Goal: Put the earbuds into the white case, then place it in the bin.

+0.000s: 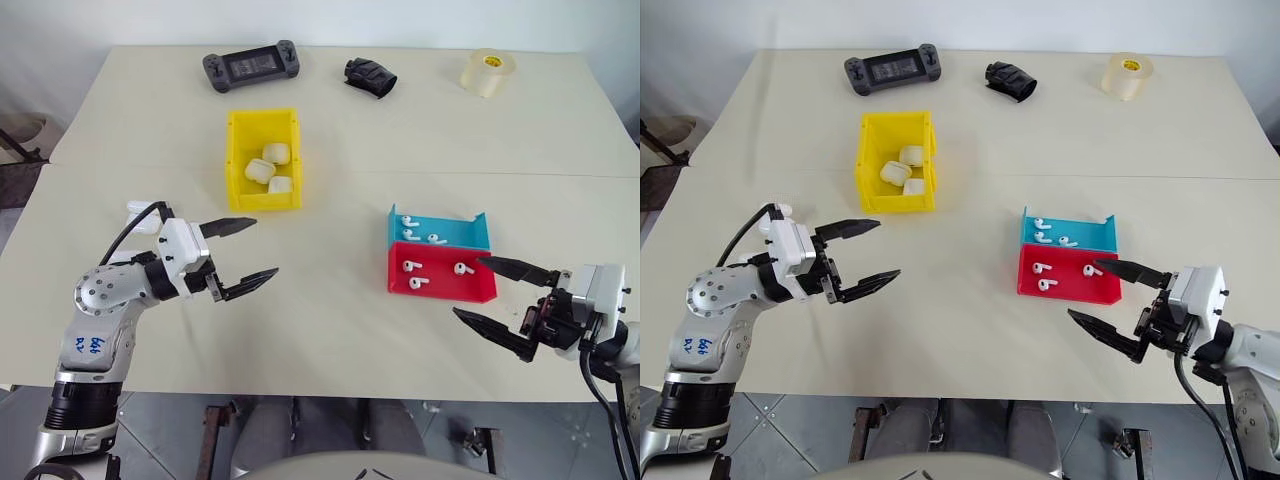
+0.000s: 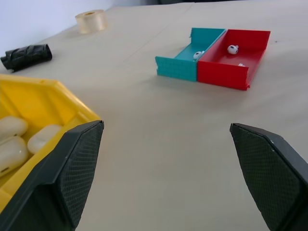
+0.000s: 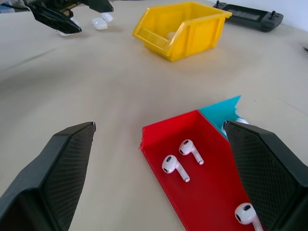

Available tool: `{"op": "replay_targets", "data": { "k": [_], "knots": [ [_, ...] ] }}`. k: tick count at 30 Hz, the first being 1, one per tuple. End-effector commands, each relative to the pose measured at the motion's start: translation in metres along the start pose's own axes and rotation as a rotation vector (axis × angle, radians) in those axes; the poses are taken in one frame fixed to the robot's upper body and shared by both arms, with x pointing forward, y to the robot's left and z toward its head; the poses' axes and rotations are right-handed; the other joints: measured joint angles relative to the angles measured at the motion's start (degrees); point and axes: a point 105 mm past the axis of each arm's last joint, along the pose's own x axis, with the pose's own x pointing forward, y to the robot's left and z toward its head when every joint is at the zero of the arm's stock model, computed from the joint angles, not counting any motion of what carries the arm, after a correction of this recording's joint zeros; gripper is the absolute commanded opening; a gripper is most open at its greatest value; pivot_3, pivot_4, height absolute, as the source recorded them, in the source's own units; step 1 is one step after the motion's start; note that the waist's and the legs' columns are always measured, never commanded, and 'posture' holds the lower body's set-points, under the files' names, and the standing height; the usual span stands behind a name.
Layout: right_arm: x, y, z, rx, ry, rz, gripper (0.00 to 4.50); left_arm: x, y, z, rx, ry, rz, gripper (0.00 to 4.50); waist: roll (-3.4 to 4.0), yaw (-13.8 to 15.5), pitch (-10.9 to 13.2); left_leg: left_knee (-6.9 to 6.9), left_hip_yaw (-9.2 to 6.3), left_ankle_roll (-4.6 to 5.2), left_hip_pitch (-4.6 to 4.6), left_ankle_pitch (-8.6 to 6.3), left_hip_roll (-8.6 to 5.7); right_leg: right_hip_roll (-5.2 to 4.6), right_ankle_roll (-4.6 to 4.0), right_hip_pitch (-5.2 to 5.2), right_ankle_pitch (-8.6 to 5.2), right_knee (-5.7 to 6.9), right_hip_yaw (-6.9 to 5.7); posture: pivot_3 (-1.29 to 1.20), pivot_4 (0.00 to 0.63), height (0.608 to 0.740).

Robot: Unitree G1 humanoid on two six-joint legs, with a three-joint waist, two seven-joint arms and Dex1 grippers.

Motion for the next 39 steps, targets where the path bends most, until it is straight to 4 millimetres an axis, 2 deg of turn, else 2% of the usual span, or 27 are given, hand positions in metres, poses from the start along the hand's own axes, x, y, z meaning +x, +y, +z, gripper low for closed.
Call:
{"op": "replay_targets", "data": {
  "k": [1, 7, 13, 16, 21, 24, 26, 30, 31, 34, 39],
  "knots": [
    [0.007, 0.000, 0.007, -0.028, -0.047, 0.019, 4.50, -0.008, 0.005, 0.009, 0.033, -0.007, 0.051, 4.47, 0.00, 0.11, 0.00, 0.00, 0.00, 0.00, 0.00, 0.00, 0.00, -0.01, 0.00, 0.00, 0.00, 0.00, 0.00, 0.00, 0.150, 0.740],
    [0.036, 0.007, 0.013, -0.026, -0.130, 0.130, 4.50, -0.039, 0.014, 0.010, -0.029, -0.016, 0.309, 4.47, 0.00, -0.13, 0.00, -0.01, -0.04, -0.04, 0.00, -0.02, 0.06, 0.01, 0.00, -0.01, 0.00, -0.02, 0.00, 0.00, 0.150, 0.740],
    [0.068, 0.020, 0.026, -0.031, -0.245, 0.275, 4.50, -0.092, 0.013, -0.001, -0.078, 0.046, 0.693, 4.47, 0.00, -0.41, 0.00, -0.01, -0.06, -0.10, 0.00, -0.06, 0.07, 0.00, 0.00, 0.00, 0.00, -0.19, 0.01, 0.00, 0.150, 0.740],
    [0.082, 0.029, 0.031, -0.049, -0.294, 0.356, 4.50, -0.133, -0.006, -0.021, -0.131, 0.140, 0.908, 4.47, -0.08, -0.23, -0.03, 0.01, -0.05, -0.09, 0.00, -0.10, 0.05, -0.02, 0.00, 0.04, 0.00, -0.21, 0.02, 0.00, 0.150, 0.740],
    [0.087, 0.027, 0.028, -0.063, -0.278, 0.408, 4.50, -0.172, -0.022, -0.032, -0.172, 0.237, 1.142, 4.47, -0.16, 0.75, -0.02, 0.05, -0.03, -0.11, 0.00, -0.16, 0.04, -0.02, -0.02, 0.03, -0.01, -0.39, 0.02, 0.00, 0.150, 0.740],
    [0.085, 0.020, 0.028, -0.072, -0.268, 0.404, 4.50, -0.181, -0.024, -0.038, -0.237, 0.284, 1.208, 4.47, -0.24, 1.08, -0.07, 0.08, -0.08, -0.12, -0.01, -0.19, 0.01, -0.06, -0.02, 0.10, -0.01, -0.47, 0.02, 0.00, 0.150, 0.740],
    [0.082, 0.016, 0.028, -0.078, -0.260, 0.403, 4.50, -0.180, -0.020, -0.037, -0.303, 0.252, 1.237, 4.47, -0.24, 0.97, -0.07, 0.07, -0.05, -0.12, -0.01, -0.23, 0.00, -0.08, -0.03, 0.09, -0.01, -0.48, 0.05, 0.00, 0.150, 0.740],
    [0.079, 0.015, 0.027, -0.082, -0.238, 0.412, 4.50, -0.170, -0.009, -0.037, -0.339, 0.284, 1.184, 4.47, -0.24, 0.60, -0.07, 0.05, -0.05, -0.15, -0.02, -0.26, 0.06, -0.02, -0.06, 0.02, -0.03, -0.43, 0.05, 0.00, 0.150, 0.740],
    [0.078, 0.015, 0.027, -0.082, -0.235, 0.411, 4.50, -0.170, -0.005, -0.038, -0.349, 0.312, 1.186, 4.47, -0.24, 0.57, -0.07, 0.05, -0.04, -0.15, -0.01, -0.26, 0.07, -0.02, -0.08, 0.01, -0.04, -0.40, 0.05, 0.00, 0.150, 0.740],
    [0.074, 0.013, 0.028, -0.083, -0.226, 0.399, 4.50, -0.164, 0.027, -0.041, -0.420, 0.469, 1.207, 4.47, -0.25, 0.83, -0.06, 0.06, -0.05, -0.18, 0.01, -0.24, 0.10, 0.02, -0.12, 0.00, -0.06, -0.31, 0.04, 0.00, 0.150, 0.740],
    [0.072, 0.019, 0.027, -0.073, -0.223, 0.393, 4.50, -0.153, 0.048, -0.037, -0.554, 0.646, 1.218, 4.47, -0.26, 0.46, -0.08, 0.05, -0.19, -0.20, 0.00, -0.23, -0.05, -0.02, -0.13, -0.07, -0.07, 0.11, 0.06, 0.00, 0.150, 0.740]
  ]
}}
